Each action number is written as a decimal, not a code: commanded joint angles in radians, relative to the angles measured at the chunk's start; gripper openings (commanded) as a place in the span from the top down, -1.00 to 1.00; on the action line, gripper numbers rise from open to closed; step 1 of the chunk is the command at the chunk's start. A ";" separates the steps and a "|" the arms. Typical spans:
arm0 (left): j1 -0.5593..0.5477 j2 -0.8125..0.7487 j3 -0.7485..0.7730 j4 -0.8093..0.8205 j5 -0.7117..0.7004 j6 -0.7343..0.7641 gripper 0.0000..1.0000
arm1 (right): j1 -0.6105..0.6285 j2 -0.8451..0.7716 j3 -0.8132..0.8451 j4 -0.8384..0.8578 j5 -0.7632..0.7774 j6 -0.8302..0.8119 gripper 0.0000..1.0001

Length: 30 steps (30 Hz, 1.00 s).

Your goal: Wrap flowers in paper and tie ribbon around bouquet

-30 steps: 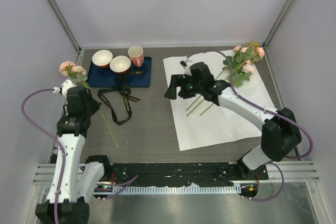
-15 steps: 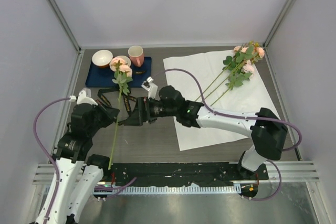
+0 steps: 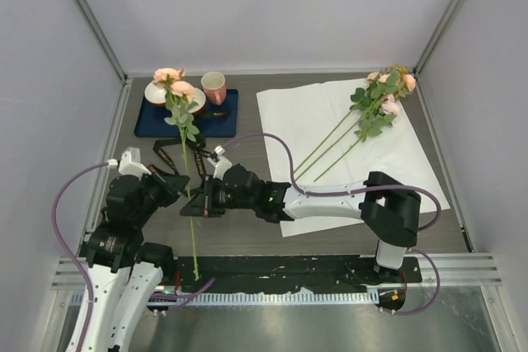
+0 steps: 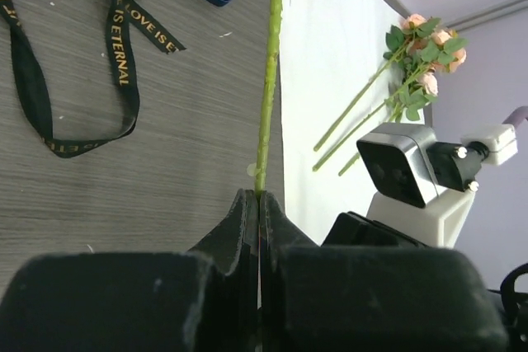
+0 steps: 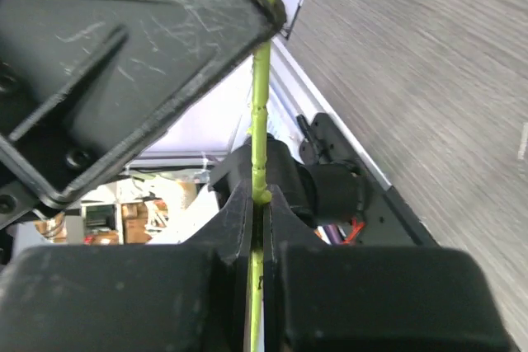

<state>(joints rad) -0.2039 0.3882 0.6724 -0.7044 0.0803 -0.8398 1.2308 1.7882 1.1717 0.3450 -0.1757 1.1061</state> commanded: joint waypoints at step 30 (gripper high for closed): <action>-0.423 1.581 0.927 0.286 0.052 0.326 0.95 | -0.952 -0.036 0.083 -0.768 0.486 -0.433 1.00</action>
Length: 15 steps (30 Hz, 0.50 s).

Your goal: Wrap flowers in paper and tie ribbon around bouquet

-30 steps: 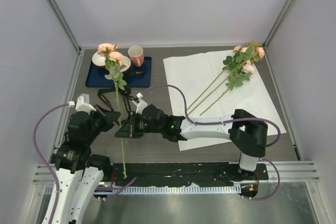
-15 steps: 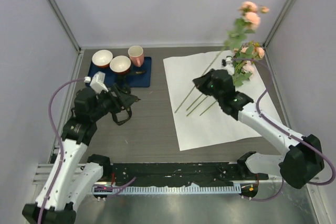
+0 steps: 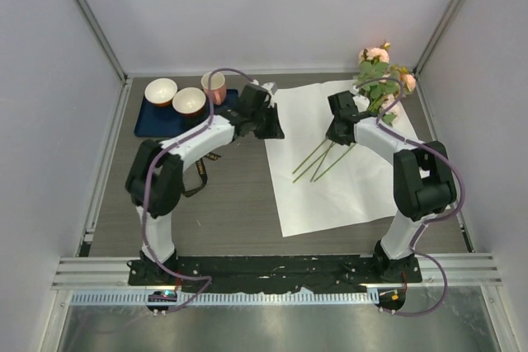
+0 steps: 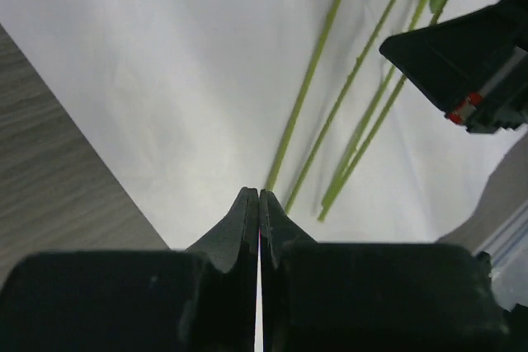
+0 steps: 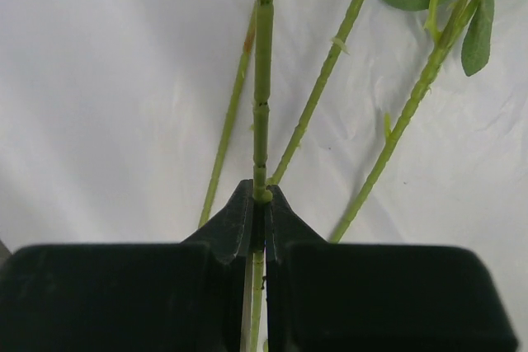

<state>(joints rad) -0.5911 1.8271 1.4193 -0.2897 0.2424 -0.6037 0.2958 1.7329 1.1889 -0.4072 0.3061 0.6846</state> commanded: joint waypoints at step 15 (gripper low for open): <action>-0.148 0.413 0.342 -0.204 -0.153 0.104 1.00 | -0.084 0.094 0.048 -0.008 -0.065 -0.082 0.37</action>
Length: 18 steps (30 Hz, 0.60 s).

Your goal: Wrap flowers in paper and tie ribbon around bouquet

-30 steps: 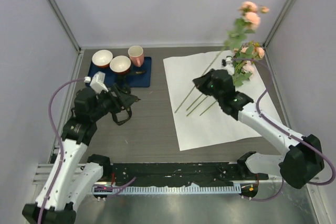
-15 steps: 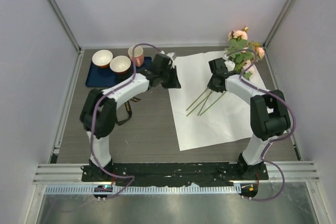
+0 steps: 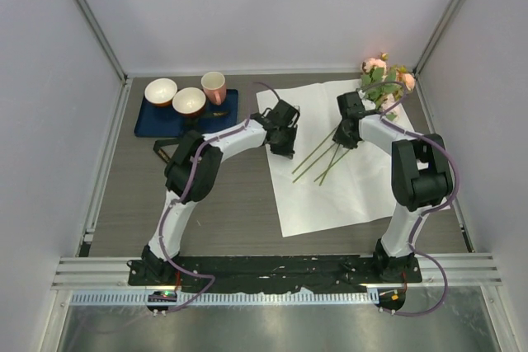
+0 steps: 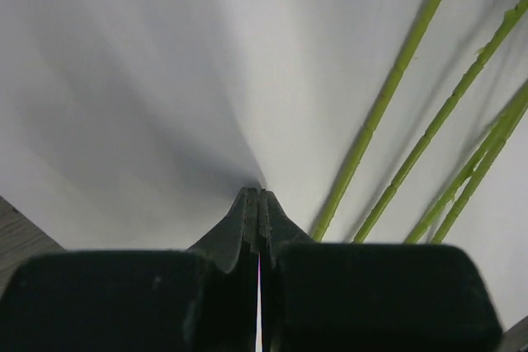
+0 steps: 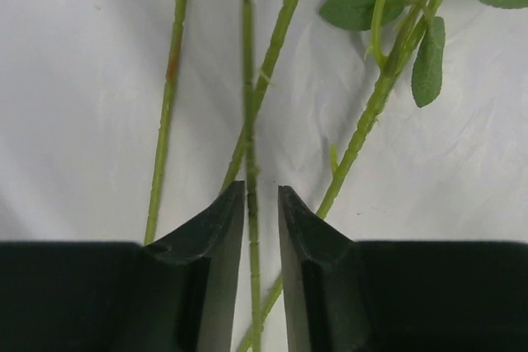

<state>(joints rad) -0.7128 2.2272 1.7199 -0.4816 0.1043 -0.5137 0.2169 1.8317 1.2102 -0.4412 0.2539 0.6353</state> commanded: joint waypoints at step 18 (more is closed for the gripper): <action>-0.048 -0.009 -0.215 0.070 0.026 -0.209 1.00 | -0.321 -0.328 -0.299 0.065 0.001 0.064 -0.30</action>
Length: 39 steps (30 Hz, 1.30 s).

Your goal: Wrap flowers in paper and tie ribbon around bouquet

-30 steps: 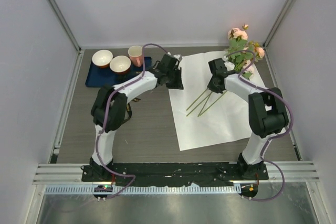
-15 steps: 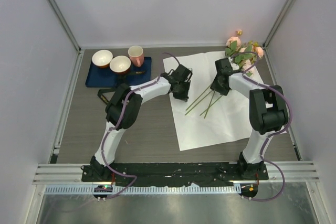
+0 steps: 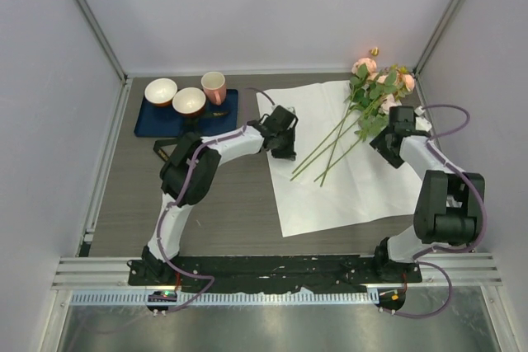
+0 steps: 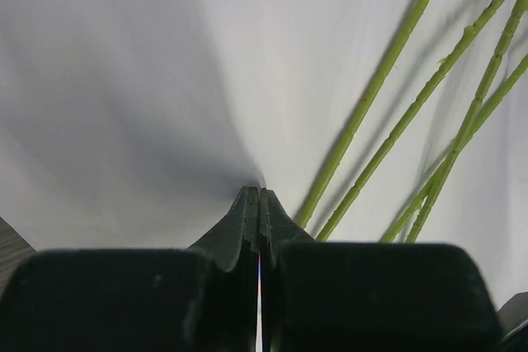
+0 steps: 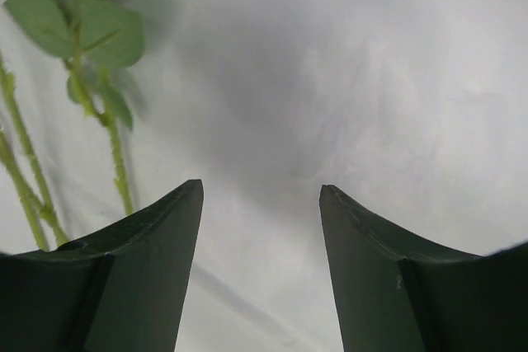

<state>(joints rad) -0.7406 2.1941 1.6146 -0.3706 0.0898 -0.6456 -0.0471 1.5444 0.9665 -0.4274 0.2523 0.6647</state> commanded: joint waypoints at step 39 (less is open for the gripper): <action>0.061 -0.503 -0.477 0.105 0.258 -0.134 0.02 | 0.805 -0.196 -0.015 -0.214 0.053 -0.188 -0.58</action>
<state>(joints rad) -0.7181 1.8790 1.2644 -0.3138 0.2707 -0.7990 0.5175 1.4479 1.0523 -0.5880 0.3912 0.4843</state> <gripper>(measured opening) 0.484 0.787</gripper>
